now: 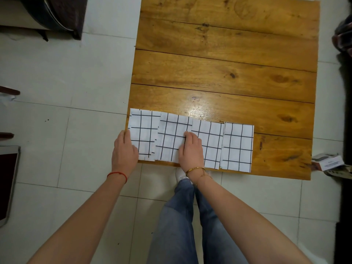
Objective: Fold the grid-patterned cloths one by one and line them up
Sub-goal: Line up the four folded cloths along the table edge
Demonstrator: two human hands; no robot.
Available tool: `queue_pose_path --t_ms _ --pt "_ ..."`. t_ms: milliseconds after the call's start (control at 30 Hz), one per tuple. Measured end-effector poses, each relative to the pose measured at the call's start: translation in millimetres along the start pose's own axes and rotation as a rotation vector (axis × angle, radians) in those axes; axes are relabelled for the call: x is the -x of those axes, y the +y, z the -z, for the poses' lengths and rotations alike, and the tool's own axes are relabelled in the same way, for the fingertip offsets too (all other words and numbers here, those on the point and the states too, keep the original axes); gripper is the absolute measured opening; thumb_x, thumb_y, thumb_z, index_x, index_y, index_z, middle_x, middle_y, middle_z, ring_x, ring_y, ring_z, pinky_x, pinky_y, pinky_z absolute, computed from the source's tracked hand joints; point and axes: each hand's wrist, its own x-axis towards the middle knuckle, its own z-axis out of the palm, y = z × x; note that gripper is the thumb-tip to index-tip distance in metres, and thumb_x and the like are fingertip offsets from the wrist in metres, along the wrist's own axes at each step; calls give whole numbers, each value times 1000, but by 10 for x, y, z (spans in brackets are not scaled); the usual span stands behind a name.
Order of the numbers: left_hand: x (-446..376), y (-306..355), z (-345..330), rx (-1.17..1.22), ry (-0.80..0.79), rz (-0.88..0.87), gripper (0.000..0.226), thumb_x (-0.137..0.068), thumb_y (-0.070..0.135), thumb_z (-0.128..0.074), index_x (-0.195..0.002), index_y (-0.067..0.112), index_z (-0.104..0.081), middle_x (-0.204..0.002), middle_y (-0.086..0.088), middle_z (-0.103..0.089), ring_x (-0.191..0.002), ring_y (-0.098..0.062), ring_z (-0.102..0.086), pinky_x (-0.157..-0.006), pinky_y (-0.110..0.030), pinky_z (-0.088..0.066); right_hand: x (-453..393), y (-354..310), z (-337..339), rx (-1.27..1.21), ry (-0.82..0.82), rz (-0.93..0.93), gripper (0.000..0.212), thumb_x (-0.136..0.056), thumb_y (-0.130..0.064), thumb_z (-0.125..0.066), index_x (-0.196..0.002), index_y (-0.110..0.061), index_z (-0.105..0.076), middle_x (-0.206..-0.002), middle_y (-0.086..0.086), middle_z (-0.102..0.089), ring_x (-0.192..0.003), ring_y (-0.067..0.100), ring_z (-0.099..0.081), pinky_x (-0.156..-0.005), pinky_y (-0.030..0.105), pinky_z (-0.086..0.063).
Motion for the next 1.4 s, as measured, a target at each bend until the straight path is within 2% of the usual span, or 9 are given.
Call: queue_pose_path --t_ms 133,333,600,733,867,1000,1133,1267,1400 --pt "-41 30 -6 -81 -7 -68 54 -95 5 -44 -147 1 -31 -152 -18 -32 -138 -30 -33 -108 -40 -41 -27 44 -9 60 -15 19 43 -90 -7 -47 -132 1 -46 -130 16 -50 -113 30 -49 -102 36 -42" --pt "-50 90 -61 -117 -54 -41 53 -96 5 -44 -147 1 -31 -156 -16 -25 -140 -29 -30 -108 -38 -40 -7 83 -10 148 -40 89 46 -82 -3 -56 -126 9 -51 -128 26 -51 -112 39 -52 -98 43 -46" --pt "-32 48 -40 -127 -66 -55 54 -95 4 -45 -147 1 -30 -157 -16 -23 -141 -30 -28 -112 -38 -35 -7 101 -12 171 -67 109 48 -91 -11 -47 -136 3 -43 -142 19 -43 -124 33 -45 -107 36 -36" --pt "20 130 -24 -161 -28 -75 57 -93 3 -48 -147 1 -31 -156 -18 -25 -143 -30 -26 -118 -41 -26 4 132 42 130 -17 118 45 -92 -11 -47 -134 2 -46 -138 17 -47 -123 31 -47 -107 35 -38" --pt "187 460 -51 -143 39 -195 59 -91 0 -50 -147 3 -32 -154 -16 -31 -144 -28 -27 -117 -42 -30 55 272 175 44 124 41 39 -90 -7 -50 -128 1 -52 -128 17 -53 -114 30 -51 -101 40 -44" --pt "419 916 -241 -100 -32 -334 63 -95 2 -45 -152 10 -20 -160 -8 -20 -147 -22 -18 -120 -38 -23 145 530 332 59 180 -100 41 -89 -7 -49 -129 0 -50 -126 18 -51 -110 30 -49 -98 40 -44" --pt "493 1215 -431 -111 -88 -366 65 -97 5 -41 -154 10 -12 -161 -7 -13 -148 -20 -13 -121 -34 -15 228 803 448 115 175 -173 42 -87 -7 -51 -128 0 -50 -124 18 -52 -106 31 -51 -91 39 -45" --pt "531 1309 -520 -120 -135 -359 66 -97 3 -40 -154 8 -7 -162 -8 -8 -149 -21 -10 -122 -35 -13 275 1029 470 205 134 -183 41 -87 -10 -52 -127 0 -52 -121 17 -54 -104 31 -52 -91 39 -47" --pt "526 1358 -558 -146 -158 -358 67 -96 3 -40 -154 8 -5 -162 -7 -7 -149 -21 -8 -122 -36 -12 303 1110 408 253 74 -107 43 -86 -12 -52 -127 0 -52 -120 16 -56 -102 30 -53 -88 38 -49"
